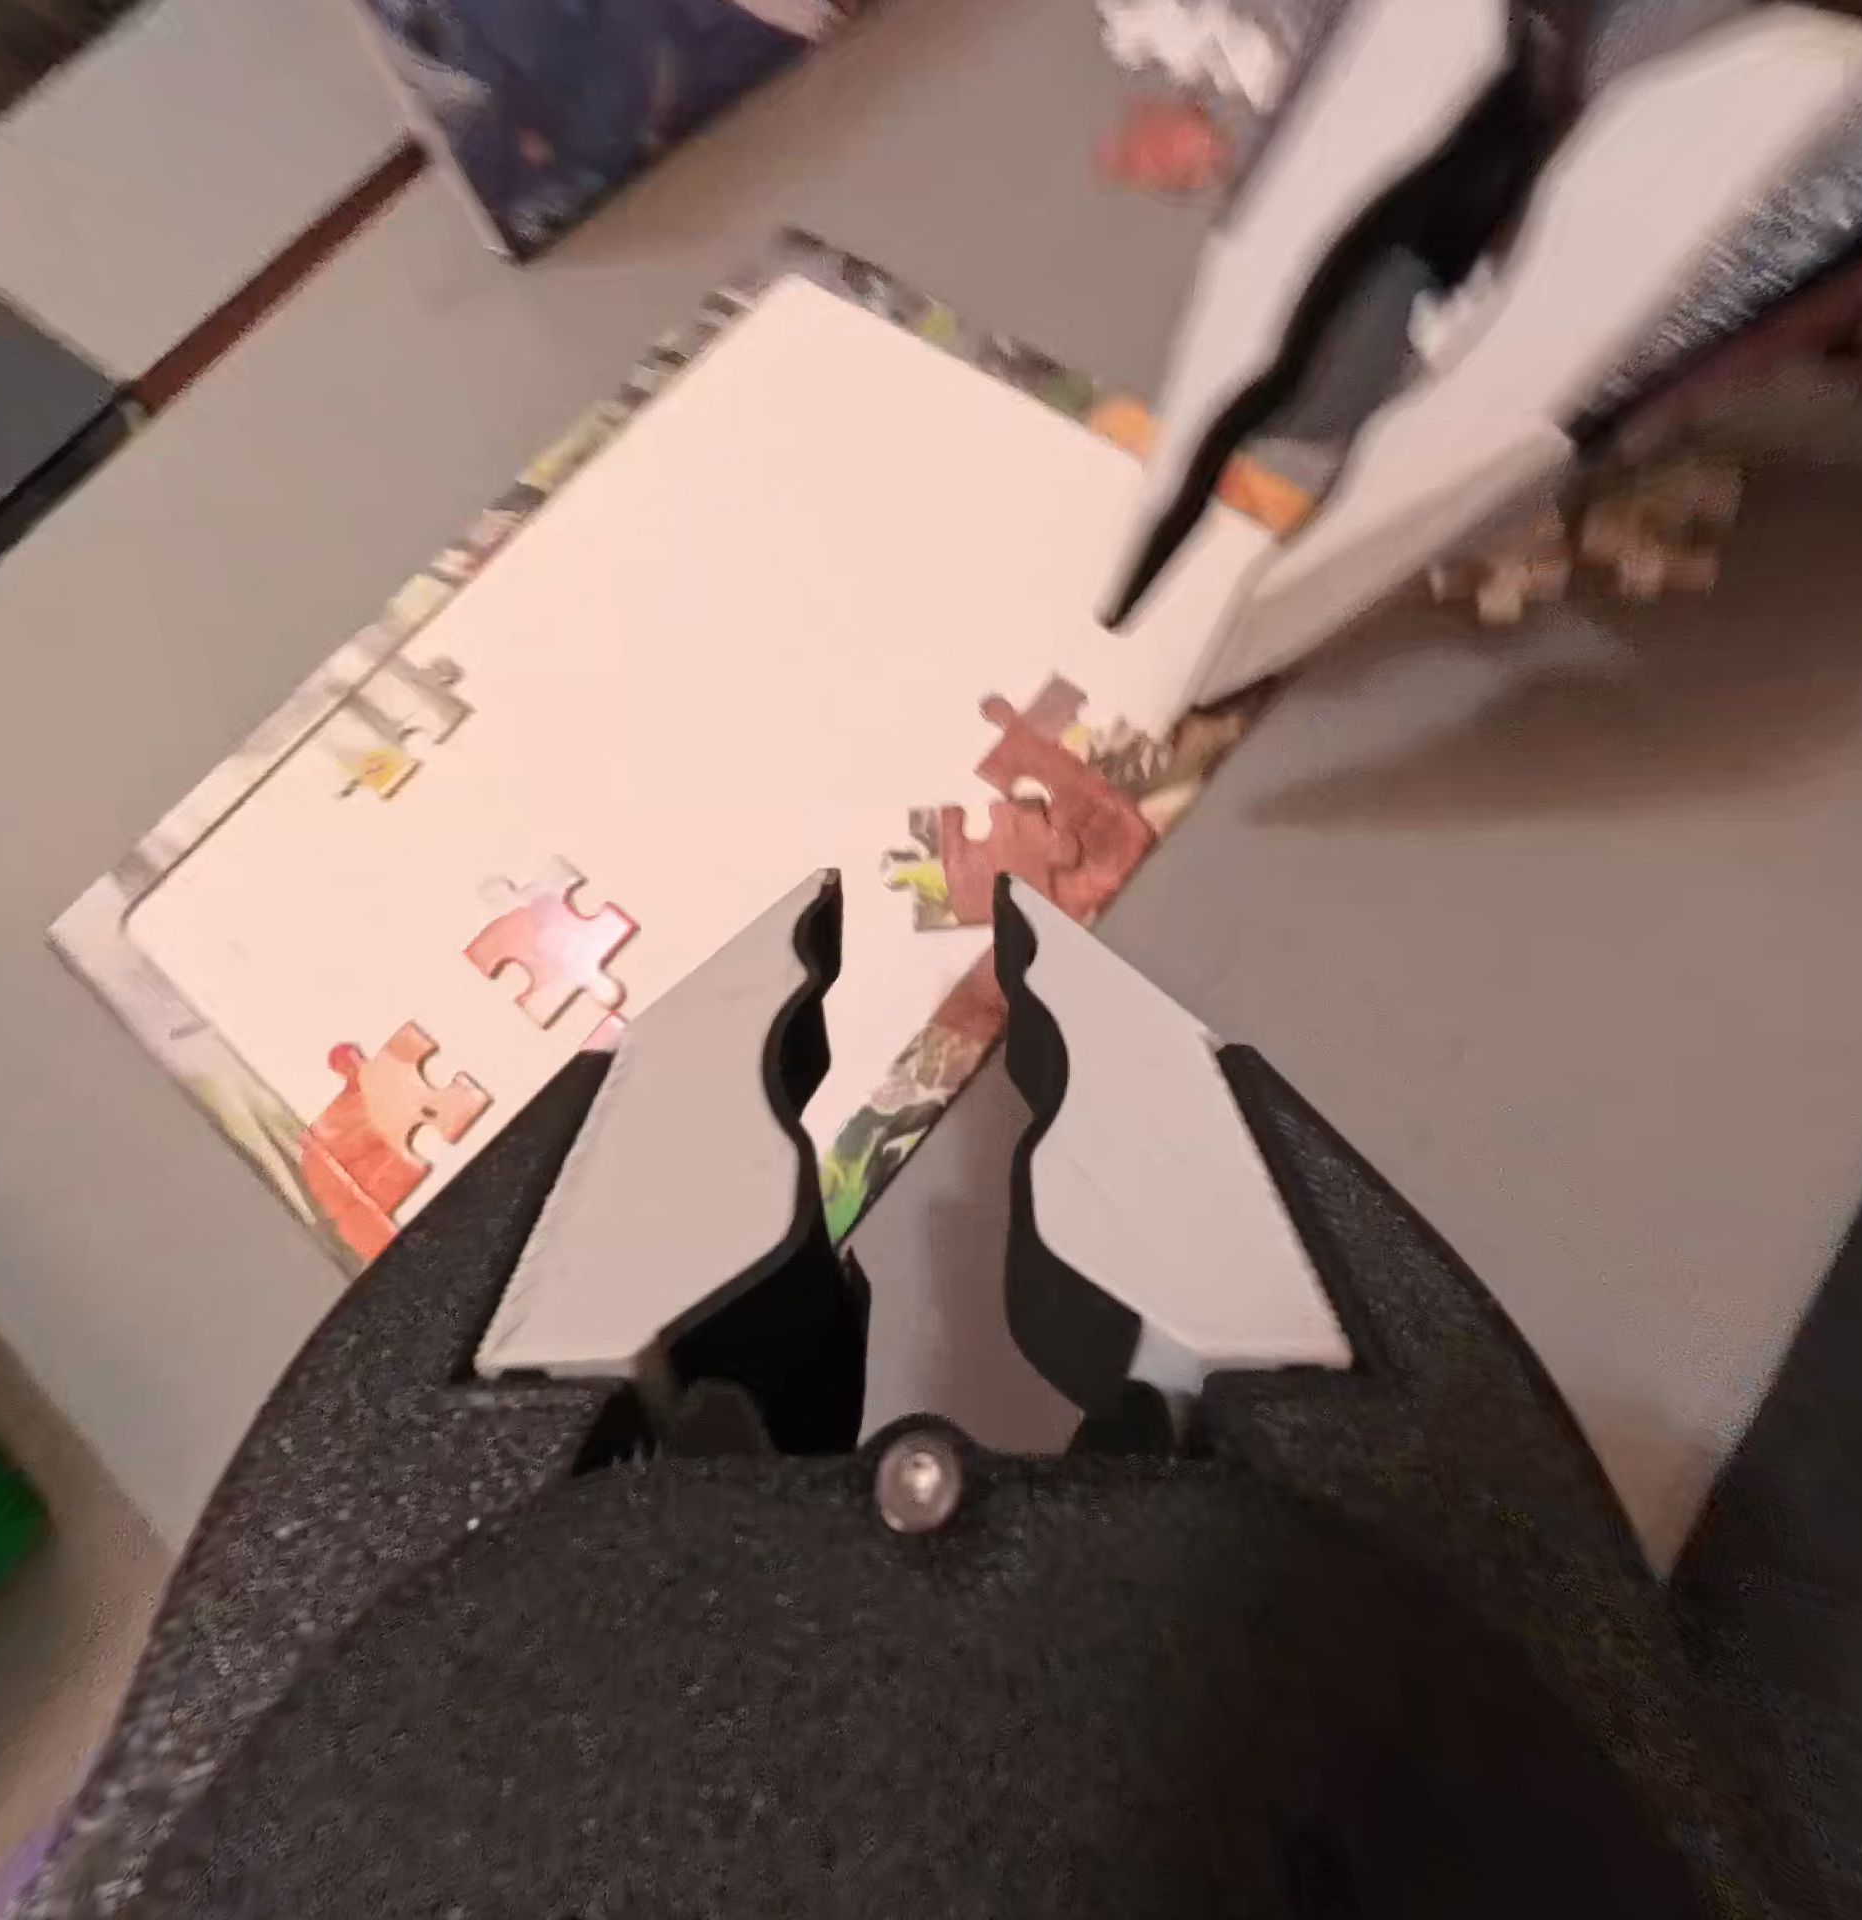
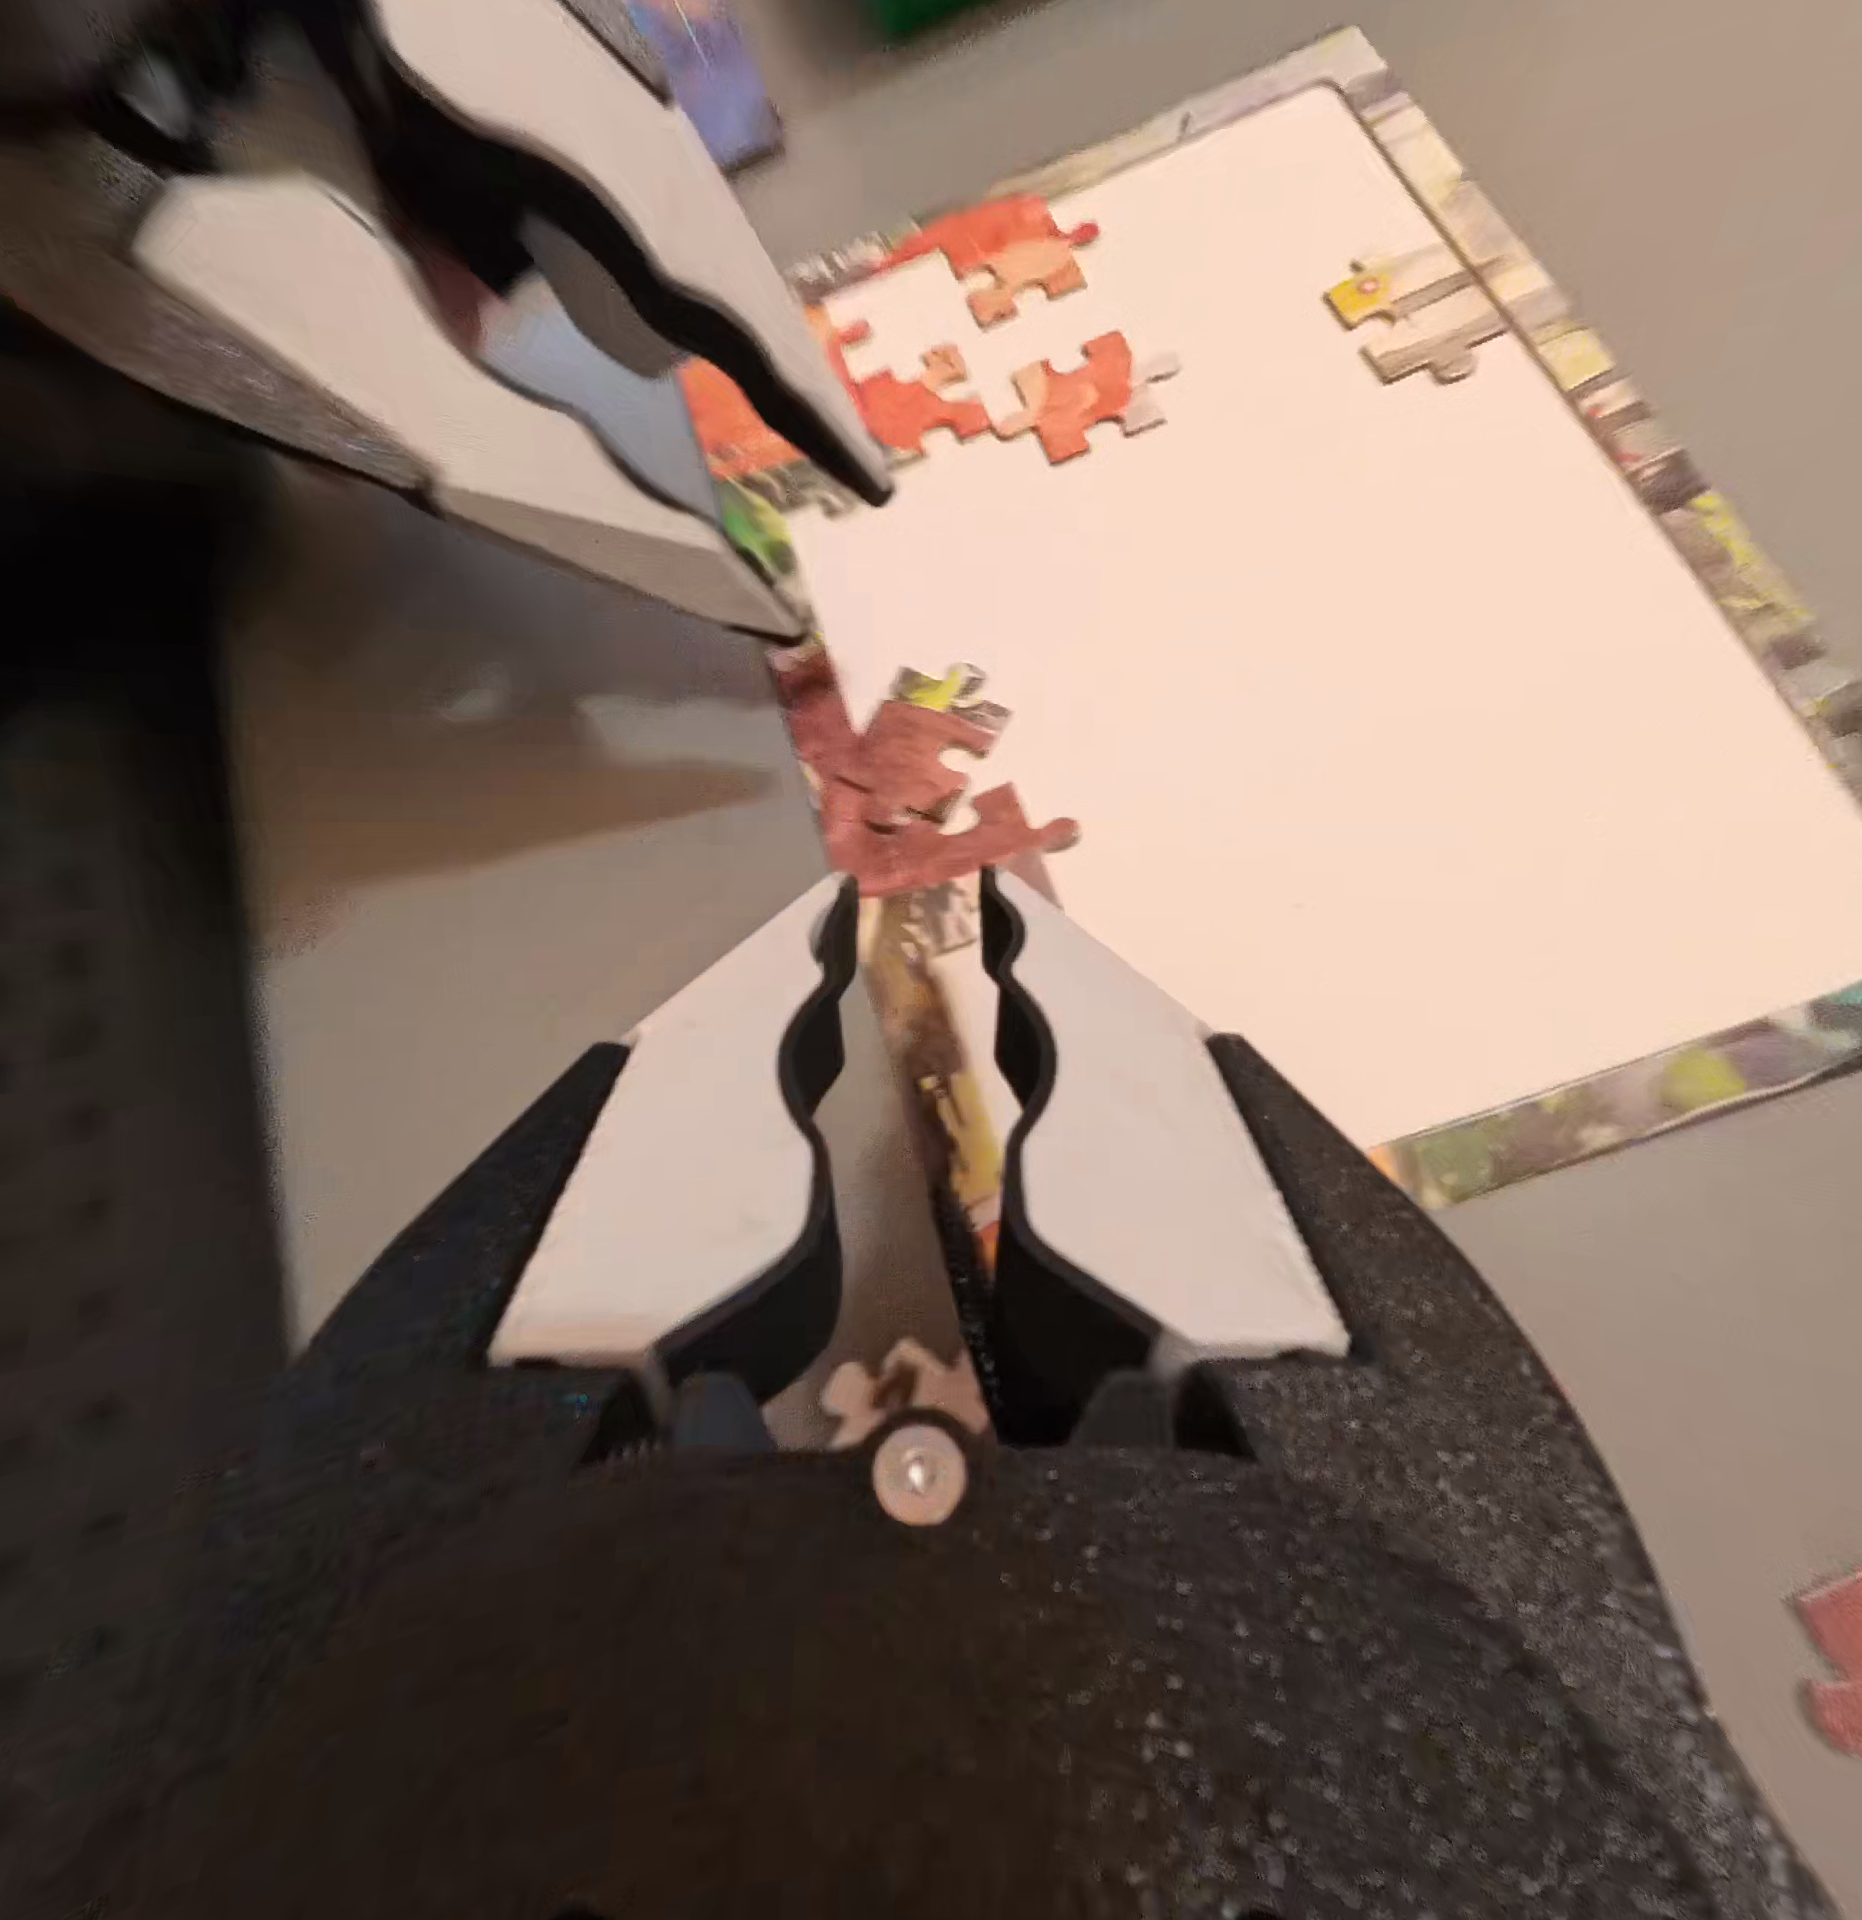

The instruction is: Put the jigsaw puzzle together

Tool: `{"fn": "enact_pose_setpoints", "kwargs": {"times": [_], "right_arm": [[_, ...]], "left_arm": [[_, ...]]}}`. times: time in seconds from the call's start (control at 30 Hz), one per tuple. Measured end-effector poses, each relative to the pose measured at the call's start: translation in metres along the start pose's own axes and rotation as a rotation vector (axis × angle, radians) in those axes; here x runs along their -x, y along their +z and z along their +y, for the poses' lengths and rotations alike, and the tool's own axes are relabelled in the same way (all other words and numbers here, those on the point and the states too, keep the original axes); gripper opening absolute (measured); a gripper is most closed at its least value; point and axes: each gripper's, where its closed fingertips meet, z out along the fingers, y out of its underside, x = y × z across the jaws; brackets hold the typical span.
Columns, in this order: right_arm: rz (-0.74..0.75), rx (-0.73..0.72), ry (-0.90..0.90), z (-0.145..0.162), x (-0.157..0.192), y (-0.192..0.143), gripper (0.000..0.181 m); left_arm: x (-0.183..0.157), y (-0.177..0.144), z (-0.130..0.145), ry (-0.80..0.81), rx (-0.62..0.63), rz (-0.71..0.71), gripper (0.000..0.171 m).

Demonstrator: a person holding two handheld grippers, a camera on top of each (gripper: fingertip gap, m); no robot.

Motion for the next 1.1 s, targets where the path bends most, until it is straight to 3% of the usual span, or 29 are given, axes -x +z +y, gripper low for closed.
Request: {"fn": "enact_pose_setpoints", "kwargs": {"times": [0.1,0.3,0.4,0.53,0.77,0.9,1.0,1.1], "right_arm": [[0.056,-0.010,-0.065,0.002,-0.010,0.008,0.036],[0.093,0.058,-0.110,0.015,-0.020,0.020,0.019],[0.056,0.051,-0.144,0.014,-0.009,0.026,0.006],[0.049,0.049,-0.167,0.015,-0.007,0.028,0.000],[0.028,0.036,-0.116,0.015,-0.007,0.028,0.000],[0.031,0.033,-0.120,0.015,-0.007,0.028,0.000],[0.039,0.044,-0.140,0.013,-0.005,0.024,0.000],[-0.017,-0.064,-0.156,-0.007,0.010,0.018,0.000]], "left_arm": [[-0.009,0.009,0.012,0.085,0.073,0.134,0.039],[-0.002,0.026,0.001,0.106,0.055,0.206,0.037],[-0.019,0.026,-0.002,0.149,0.035,0.288,0.024],[-0.011,0.034,0.018,0.170,0.134,0.235,0.020],[-0.012,0.040,0.014,0.136,0.132,0.209,0.013],[0.013,0.033,-0.001,0.043,0.079,0.127,0.016],[0.027,0.028,0.005,0.030,0.105,0.100,0.025],[0.029,0.034,0.011,-0.002,0.108,0.111,0.021]]}}
